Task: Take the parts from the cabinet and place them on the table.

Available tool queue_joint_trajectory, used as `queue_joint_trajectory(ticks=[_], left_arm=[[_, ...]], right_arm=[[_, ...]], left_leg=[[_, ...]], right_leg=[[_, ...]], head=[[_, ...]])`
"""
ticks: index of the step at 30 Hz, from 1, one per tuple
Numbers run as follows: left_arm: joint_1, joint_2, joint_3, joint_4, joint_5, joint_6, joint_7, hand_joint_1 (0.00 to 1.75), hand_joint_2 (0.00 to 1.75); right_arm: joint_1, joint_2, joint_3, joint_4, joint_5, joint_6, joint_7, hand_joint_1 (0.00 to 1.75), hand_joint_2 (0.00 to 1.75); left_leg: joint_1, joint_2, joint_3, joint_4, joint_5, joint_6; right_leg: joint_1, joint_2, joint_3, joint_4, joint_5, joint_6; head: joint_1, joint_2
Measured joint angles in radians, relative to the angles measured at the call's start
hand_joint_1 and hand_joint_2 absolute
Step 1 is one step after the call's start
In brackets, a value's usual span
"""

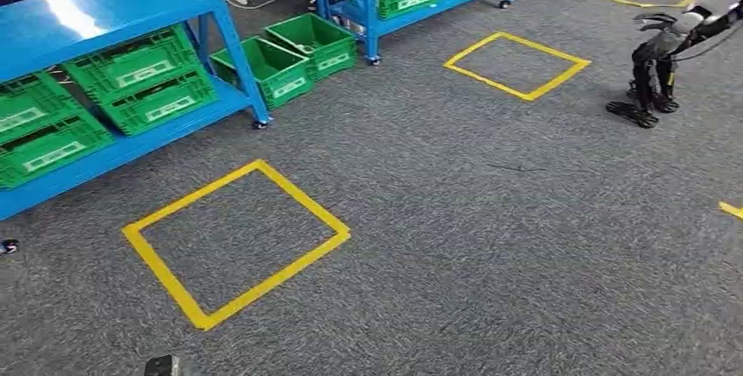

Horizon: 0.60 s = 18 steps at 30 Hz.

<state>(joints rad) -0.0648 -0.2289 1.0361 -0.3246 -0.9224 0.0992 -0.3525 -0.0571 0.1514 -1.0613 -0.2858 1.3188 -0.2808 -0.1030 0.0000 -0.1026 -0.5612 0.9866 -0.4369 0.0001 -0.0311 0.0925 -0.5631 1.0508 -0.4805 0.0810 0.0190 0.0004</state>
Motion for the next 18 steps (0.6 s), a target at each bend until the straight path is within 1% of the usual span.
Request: queue_joint_trajectory(ticks=[1, 2, 3, 4, 5, 6, 7, 8, 9, 10, 11, 12, 13, 14, 15, 16, 18], left_arm=[[-0.005, 0.002, 0.0, 0.003, 0.0, 0.001, -0.002, 0.0, 0.0], [-0.006, 0.003, 0.0, 0.005, 0.0, 0.002, -0.004, 0.0, 0.0], [-0.004, 0.006, 0.0, 0.009, 0.0, 0.003, -0.004, 0.0, 0.0], [-0.001, 0.009, 0.0, 0.011, 0.0, 0.003, -0.004, 0.0, 0.0], [0.001, 0.013, 0.0, 0.012, 0.001, 0.003, -0.004, 0.0, 0.0], [0.0, 0.012, 0.0, 0.016, 0.001, 0.003, -0.004, 0.0, 0.0], [-0.007, 0.012, 0.0, 0.018, 0.002, 0.003, -0.004, 0.0, 0.0], [-0.011, 0.013, -0.001, 0.019, 0.002, 0.003, -0.005, 0.0, 0.0], [-0.013, 0.013, -0.001, 0.02, 0.002, 0.003, -0.005, 0.0, 0.0], [-0.012, 0.013, -0.001, 0.022, 0.003, 0.003, -0.005, 0.0, 0.0], [-0.009, 0.014, -0.001, 0.024, 0.004, 0.003, -0.005, 0.0, 0.0], [-0.007, 0.015, -0.001, 0.026, 0.004, 0.003, -0.006, 0.0, 0.0], [-0.006, 0.015, -0.001, 0.026, 0.004, 0.003, -0.007, 0.0, 0.0], [-0.006, 0.015, -0.001, 0.026, 0.004, 0.003, -0.008, 0.0, 0.0], [-0.007, 0.015, -0.001, 0.026, 0.004, 0.003, -0.008, 0.0, 0.0], [-0.011, 0.015, -0.001, 0.026, 0.004, 0.003, -0.008, 0.0, 0.0], [-0.013, 0.015, -0.002, 0.027, 0.004, 0.003, -0.011, 0.0, 0.0]], right_arm=[[0.0, 0.0, 0.0, 0.003, 0.0, -0.001, 0.0, 0.0, 0.0], [-0.002, 0.0, 0.0, 0.003, 0.0, -0.001, 0.0, 0.0, 0.0], [-0.005, 0.0, 0.0, 0.003, 0.0, -0.002, 0.001, 0.0, 0.0], [-0.007, 0.0, 0.0, 0.003, -0.001, -0.002, 0.0, 0.0, 0.0], [-0.01, 0.0, 0.0, 0.003, -0.001, -0.002, -0.002, 0.0, 0.0], [-0.009, -0.001, 0.0, 0.003, -0.002, -0.003, -0.004, 0.0, 0.0], [-0.008, -0.001, 0.0, 0.004, -0.002, -0.005, -0.005, 0.0, 0.0], [-0.006, -0.001, 0.0, 0.004, -0.004, -0.005, -0.005, 0.0, 0.0], [-0.005, -0.001, 0.0, 0.004, -0.005, -0.005, -0.005, 0.0, 0.0], [-0.005, -0.001, 0.0, 0.004, -0.006, -0.006, -0.006, 0.0, 0.0], [-0.005, -0.001, 0.0, 0.004, -0.007, -0.006, -0.006, 0.0, 0.0], [-0.005, -0.001, 0.0, 0.004, -0.008, -0.007, -0.008, 0.0, 0.0], [-0.006, -0.001, 0.0, 0.004, -0.008, -0.007, -0.009, 0.0, 0.0], [-0.006, -0.001, 0.0, 0.005, -0.008, -0.008, -0.011, 0.0, 0.0], [-0.006, -0.001, 0.0, 0.005, -0.008, -0.008, -0.011, 0.0, 0.0], [-0.005, -0.001, 0.0, 0.006, -0.008, -0.008, -0.011, 0.0, 0.0], [-0.006, -0.001, 0.0, 0.006, -0.008, -0.009, -0.011, 0.0, 0.0]], left_leg=[[-0.004, -0.016, -0.01, 0.016, -0.002, -0.006], [-0.003, -0.022, -0.014, 0.01, 0.002, -0.01], [0.0, -0.035, -0.016, 0.005, 0.008, -0.018], [0.002, -0.044, -0.019, 0.001, 0.011, -0.023], [0.002, -0.028, -0.019, 0.005, 0.006, -0.025], [-0.006, 0.034, -0.028, 0.025, -0.01, -0.029], [-0.005, 0.069, -0.062, 0.091, -0.05, -0.034], [-0.004, 0.081, -0.102, 0.17, -0.088, -0.036], [-0.004, 0.086, -0.142, 0.25, -0.12, -0.037], [-0.004, 0.086, -0.172, 0.309, -0.136, -0.037], [-0.004, 0.087, -0.18, 0.321, -0.126, -0.034], [-0.005, 0.088, -0.165, 0.29, -0.096, -0.03], [-0.007, 0.093, -0.125, 0.213, -0.048, -0.023], [-0.013, 0.116, -0.075, 0.12, -0.003, -0.012], [-0.023, 0.166, -0.036, 0.052, 0.019, 0.001], [-0.033, 0.191, -0.02, 0.017, -0.001, 0.005], [-0.032, 0.173, -0.024, 0.013, -0.002, 0.005]], right_leg=[[-0.001, 0.006, 0.005, -0.019, -0.004, -0.015], [0.001, -0.008, 0.007, -0.014, -0.004, -0.024], [0.006, -0.015, 0.006, -0.012, -0.003, -0.034], [0.008, -0.025, 0.006, -0.012, -0.001, -0.041], [0.003, -0.04, 0.007, -0.017, 0.002, -0.049], [0.005, -0.048, 0.008, -0.017, 0.002, -0.055], [0.008, -0.065, 0.008, -0.017, 0.001, -0.062], [0.011, -0.081, 0.008, -0.017, -0.001, -0.064], [0.013, -0.098, 0.008, -0.017, -0.003, -0.067], [0.015, -0.113, 0.008, -0.017, -0.005, -0.069], [0.018, -0.128, 0.01, -0.017, -0.007, -0.07], [0.02, -0.14, 0.013, -0.017, -0.009, -0.071], [0.023, -0.155, 0.018, -0.017, -0.012, -0.07], [0.025, -0.167, 0.025, -0.018, -0.016, -0.069], [0.026, -0.177, 0.03, -0.019, -0.02, -0.067], [0.035, -0.189, 0.03, -0.014, -0.028, -0.061], [0.035, -0.21, 0.032, -0.02, -0.031, -0.056]], head=[[-0.001, 0.0], [-0.003, 0.0], [-0.002, 0.0], [-0.002, 0.0], [-0.002, 0.0], [-0.009, 0.0], [-0.016, 0.0], [-0.016, 0.0], [-0.015, 0.0], [-0.016, 0.0], [-0.016, 0.0], [-0.016, 0.0], [-0.016, 0.0], [-0.016, 0.0], [-0.016, 0.0], [-0.017, 0.0], [-0.012, 0.0]])
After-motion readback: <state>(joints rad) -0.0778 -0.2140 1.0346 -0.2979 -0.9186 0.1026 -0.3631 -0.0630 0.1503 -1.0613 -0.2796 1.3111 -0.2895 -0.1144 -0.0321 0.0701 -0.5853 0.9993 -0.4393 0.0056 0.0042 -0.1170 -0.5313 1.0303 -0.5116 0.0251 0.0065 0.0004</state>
